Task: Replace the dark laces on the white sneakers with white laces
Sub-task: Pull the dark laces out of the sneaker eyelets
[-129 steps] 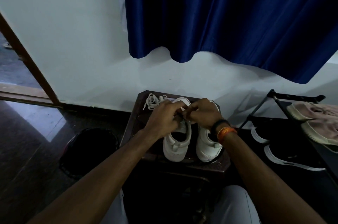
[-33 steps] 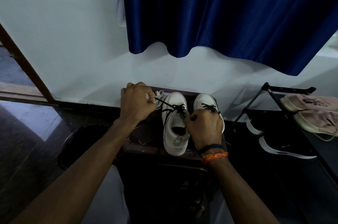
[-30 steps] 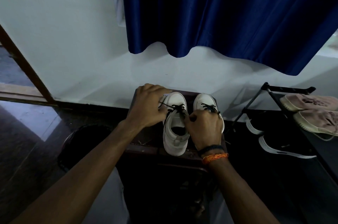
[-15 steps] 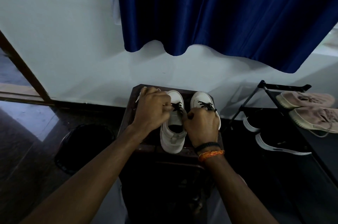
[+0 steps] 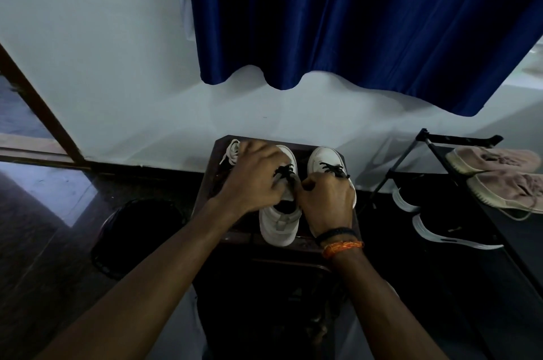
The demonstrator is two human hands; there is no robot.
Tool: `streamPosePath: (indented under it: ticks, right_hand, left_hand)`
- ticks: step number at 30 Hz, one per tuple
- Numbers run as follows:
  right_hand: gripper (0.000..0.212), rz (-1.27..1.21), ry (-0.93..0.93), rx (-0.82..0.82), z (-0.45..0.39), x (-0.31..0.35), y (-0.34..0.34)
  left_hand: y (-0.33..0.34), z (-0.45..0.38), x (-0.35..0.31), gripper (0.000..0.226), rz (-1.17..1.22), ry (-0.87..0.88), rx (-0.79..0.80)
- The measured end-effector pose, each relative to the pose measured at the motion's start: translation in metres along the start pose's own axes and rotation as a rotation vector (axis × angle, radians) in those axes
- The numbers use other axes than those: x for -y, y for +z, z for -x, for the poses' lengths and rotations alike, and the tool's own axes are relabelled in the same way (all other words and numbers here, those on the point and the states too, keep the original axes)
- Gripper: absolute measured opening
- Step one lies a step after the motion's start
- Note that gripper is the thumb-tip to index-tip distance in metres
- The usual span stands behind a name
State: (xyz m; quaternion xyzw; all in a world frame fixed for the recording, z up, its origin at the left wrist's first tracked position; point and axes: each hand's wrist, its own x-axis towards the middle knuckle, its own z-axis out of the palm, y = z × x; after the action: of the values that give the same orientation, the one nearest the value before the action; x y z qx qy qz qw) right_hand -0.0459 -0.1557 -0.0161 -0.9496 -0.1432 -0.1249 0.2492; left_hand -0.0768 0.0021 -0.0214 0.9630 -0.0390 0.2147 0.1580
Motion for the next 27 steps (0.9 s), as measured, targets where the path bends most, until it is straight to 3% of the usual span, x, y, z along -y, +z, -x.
streamPosePath:
  ticks: [4, 9, 11, 14, 19, 24, 27]
  right_hand:
    - [0.026, -0.012, -0.003, -0.002, -0.001, -0.001, 0.002]
    - [0.031, -0.007, -0.016, -0.019, -0.001, -0.003, 0.006]
    - [0.030, -0.006, -0.016, -0.020, -0.001, -0.004, 0.005]
    - [0.030, 0.013, 0.007, -0.001, -0.001, -0.003, 0.002]
    - [0.033, 0.006, 0.050, 0.018, -0.002, -0.003, -0.002]
    - [0.040, 0.013, 0.038, 0.009, -0.003, -0.010, -0.006]
    - [0.037, 0.027, -0.003, 0.014, -0.002, -0.005, -0.001]
  left_hand:
    - [0.022, -0.004, -0.009, 0.028, -0.138, 0.044, 0.046]
    - [0.021, -0.002, -0.014, 0.022, -0.192, 0.157, -0.119]
    - [0.022, 0.000, -0.013, 0.028, -0.205, 0.191, -0.125]
    - [0.019, 0.004, -0.007, 0.020, -0.141, 0.169, -0.169]
    - [-0.005, 0.024, 0.016, 0.009, -0.012, -0.022, -0.234]
    - [-0.027, 0.045, 0.059, 0.015, 0.142, -0.455, -0.322]
    - [-0.035, 0.036, 0.055, 0.014, 0.183, -0.522, -0.307]
